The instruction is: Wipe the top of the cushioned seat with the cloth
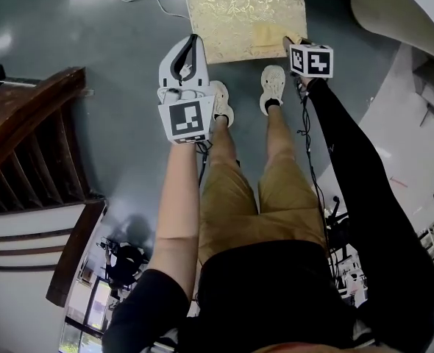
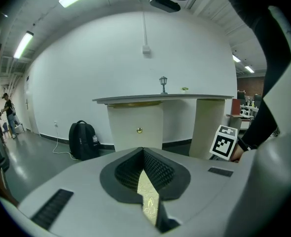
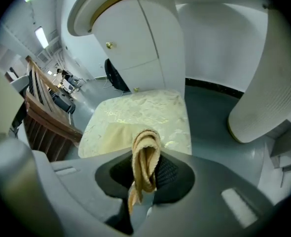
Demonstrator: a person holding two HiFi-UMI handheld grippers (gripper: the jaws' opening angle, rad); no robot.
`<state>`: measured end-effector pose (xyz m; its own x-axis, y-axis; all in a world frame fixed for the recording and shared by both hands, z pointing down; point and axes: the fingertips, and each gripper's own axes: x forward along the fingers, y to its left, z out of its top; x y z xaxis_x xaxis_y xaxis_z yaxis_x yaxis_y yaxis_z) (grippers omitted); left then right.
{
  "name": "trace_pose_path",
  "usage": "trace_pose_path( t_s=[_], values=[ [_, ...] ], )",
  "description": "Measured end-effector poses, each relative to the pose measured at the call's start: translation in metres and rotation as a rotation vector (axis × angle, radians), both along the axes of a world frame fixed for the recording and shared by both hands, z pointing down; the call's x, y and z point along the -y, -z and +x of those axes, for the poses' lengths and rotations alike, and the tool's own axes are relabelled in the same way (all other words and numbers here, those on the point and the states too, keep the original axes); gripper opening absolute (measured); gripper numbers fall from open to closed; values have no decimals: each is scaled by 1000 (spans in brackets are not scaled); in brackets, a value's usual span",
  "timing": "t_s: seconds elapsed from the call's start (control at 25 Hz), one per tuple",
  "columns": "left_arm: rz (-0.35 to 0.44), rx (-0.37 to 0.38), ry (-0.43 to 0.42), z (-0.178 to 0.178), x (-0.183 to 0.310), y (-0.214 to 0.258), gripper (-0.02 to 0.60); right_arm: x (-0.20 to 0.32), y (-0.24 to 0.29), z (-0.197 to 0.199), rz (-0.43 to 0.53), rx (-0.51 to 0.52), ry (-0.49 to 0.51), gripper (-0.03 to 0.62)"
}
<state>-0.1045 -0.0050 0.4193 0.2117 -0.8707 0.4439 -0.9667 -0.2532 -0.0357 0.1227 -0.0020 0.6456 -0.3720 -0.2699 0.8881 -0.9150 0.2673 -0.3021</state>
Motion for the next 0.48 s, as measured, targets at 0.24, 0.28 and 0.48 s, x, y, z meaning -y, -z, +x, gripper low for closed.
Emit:
trace_pose_path(
  t_s=[0.24, 0.28, 0.48],
  values=[
    [-30, -7, 11, 33, -4, -11, 8, 13, -5, 79, 10, -59, -55, 58],
    [-33, -13, 18, 37, -4, -12, 8, 14, -6, 91, 10, -70, -67, 58],
    [-16, -25, 39, 51, -2, -9, 8, 22, -12, 150, 18, -200, -104, 58]
  ],
)
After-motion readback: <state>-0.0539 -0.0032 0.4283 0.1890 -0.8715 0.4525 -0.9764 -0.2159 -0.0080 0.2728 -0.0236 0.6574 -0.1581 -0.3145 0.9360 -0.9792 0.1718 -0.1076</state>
